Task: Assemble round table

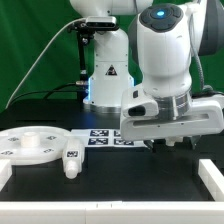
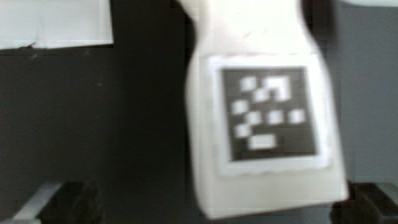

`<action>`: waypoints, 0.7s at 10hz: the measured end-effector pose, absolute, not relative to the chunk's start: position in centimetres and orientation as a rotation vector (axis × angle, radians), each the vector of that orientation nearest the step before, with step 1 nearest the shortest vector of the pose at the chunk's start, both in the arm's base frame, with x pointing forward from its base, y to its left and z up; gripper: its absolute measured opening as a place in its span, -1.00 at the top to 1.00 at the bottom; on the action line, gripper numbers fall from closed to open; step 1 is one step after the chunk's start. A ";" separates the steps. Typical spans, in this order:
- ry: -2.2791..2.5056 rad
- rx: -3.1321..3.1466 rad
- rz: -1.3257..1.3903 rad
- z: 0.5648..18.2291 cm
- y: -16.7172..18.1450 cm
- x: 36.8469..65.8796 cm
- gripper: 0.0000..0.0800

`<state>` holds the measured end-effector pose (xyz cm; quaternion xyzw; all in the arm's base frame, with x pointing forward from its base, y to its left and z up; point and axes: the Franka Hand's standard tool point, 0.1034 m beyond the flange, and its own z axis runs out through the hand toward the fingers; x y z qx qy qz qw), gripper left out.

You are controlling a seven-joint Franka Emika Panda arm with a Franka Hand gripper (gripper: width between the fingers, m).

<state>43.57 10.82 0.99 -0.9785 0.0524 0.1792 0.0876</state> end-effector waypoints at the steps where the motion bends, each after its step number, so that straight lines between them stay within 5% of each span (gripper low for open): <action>1: 0.156 -2.914 0.534 1.0 10.8 43.6 -0.62; 3: 0.139 -2.904 0.567 1.3 10.6 43.4 -0.62; 7: 0.139 -2.877 0.568 8.1 6.2 46.3 -0.62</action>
Offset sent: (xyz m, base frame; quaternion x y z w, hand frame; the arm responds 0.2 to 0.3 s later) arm 0.0175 -0.0339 0.0547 -0.0006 -0.0572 -0.0214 0.9981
